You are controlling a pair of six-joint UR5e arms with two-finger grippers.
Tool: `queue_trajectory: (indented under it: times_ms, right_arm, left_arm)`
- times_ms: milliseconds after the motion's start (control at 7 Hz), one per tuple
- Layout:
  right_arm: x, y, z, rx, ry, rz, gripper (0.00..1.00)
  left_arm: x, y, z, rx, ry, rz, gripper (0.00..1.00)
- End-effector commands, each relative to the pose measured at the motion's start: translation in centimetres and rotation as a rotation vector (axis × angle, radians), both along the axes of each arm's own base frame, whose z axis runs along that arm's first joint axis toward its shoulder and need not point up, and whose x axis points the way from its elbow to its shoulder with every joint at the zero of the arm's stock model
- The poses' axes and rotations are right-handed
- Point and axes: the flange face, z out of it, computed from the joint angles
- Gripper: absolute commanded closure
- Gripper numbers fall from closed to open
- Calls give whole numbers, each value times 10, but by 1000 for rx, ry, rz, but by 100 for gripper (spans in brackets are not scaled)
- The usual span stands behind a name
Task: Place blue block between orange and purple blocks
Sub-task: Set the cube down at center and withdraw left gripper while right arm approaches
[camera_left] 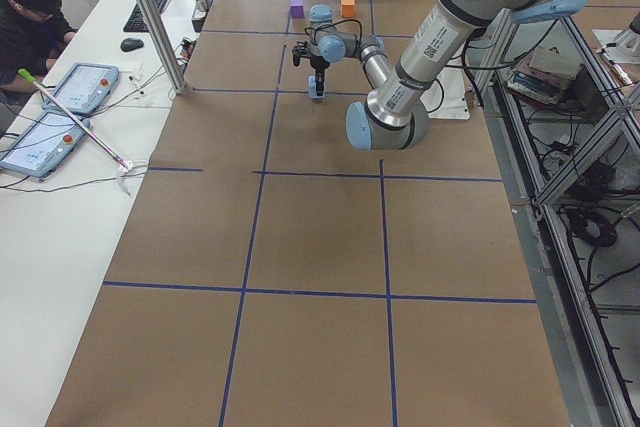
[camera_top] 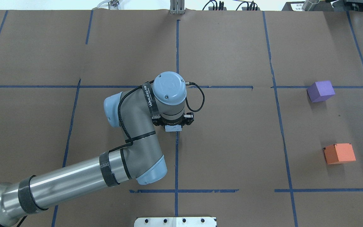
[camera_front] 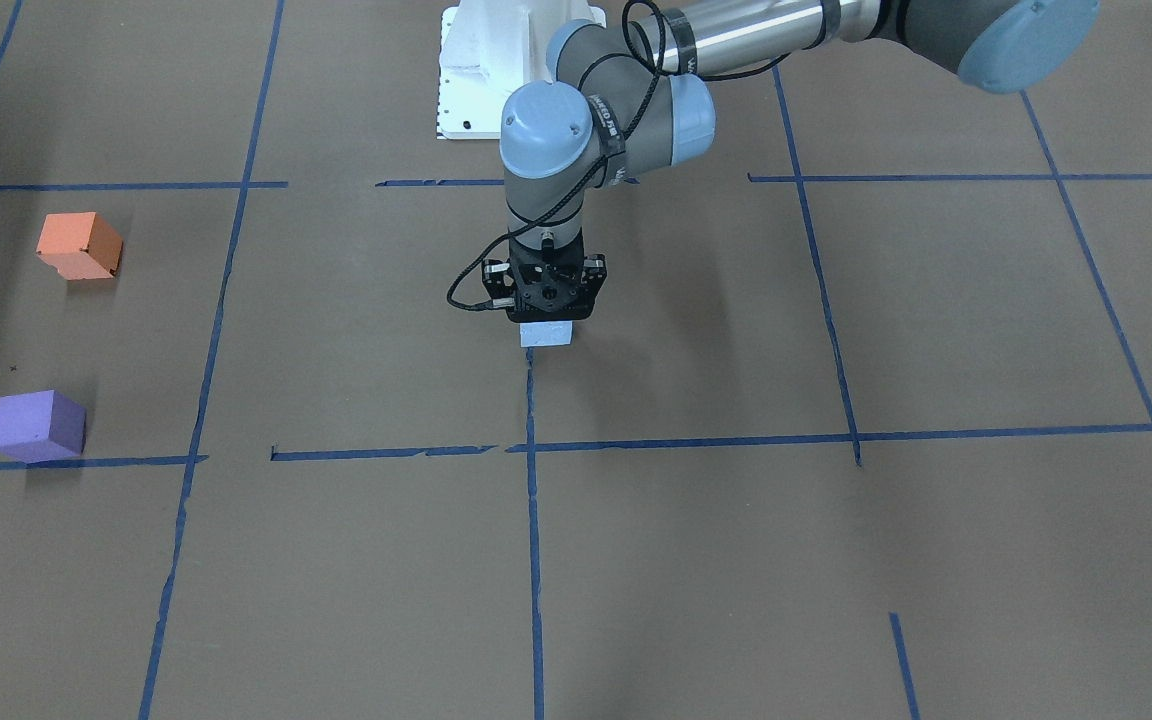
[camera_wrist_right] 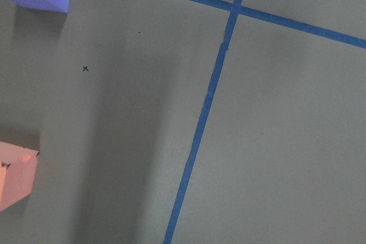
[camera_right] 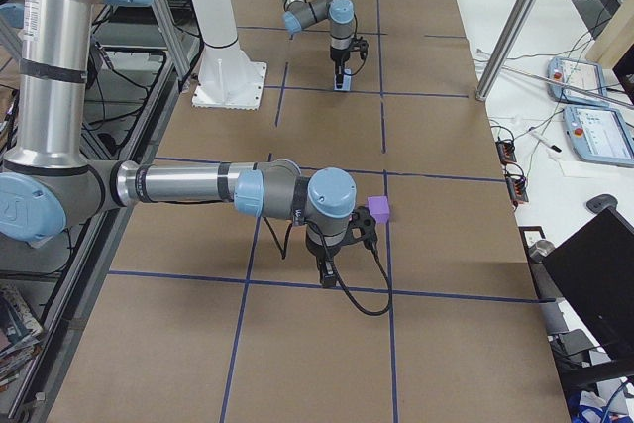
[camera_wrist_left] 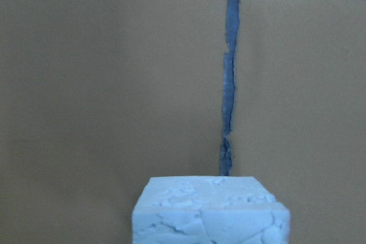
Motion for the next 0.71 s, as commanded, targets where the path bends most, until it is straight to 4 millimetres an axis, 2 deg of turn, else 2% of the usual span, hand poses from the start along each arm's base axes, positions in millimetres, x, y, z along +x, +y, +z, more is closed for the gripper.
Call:
queue_trajectory:
  times_ms: [0, 143, 286, 429, 571]
  right_arm:
    - [0, 0, -2, 7, 0, -1, 0]
    - [0, -2, -4, 11, 2, -1, 0]
    - [0, -6, -9, 21, 0, 0, 0]
    - [-1, -9, -13, 29, -1, 0, 0]
    - [-4, -19, -24, 26, -20, 22, 0]
  left_arm:
    - [4, -1, -3, 13, 6, -25, 0]
    - [-7, -14, -5, 31, 3, -51, 0]
    - [-41, -34, -16, 38, 13, -60, 0]
    - [-83, -50, -10, 44, -17, -11, 0]
    - [-136, -65, 18, 87, -38, 28, 0]
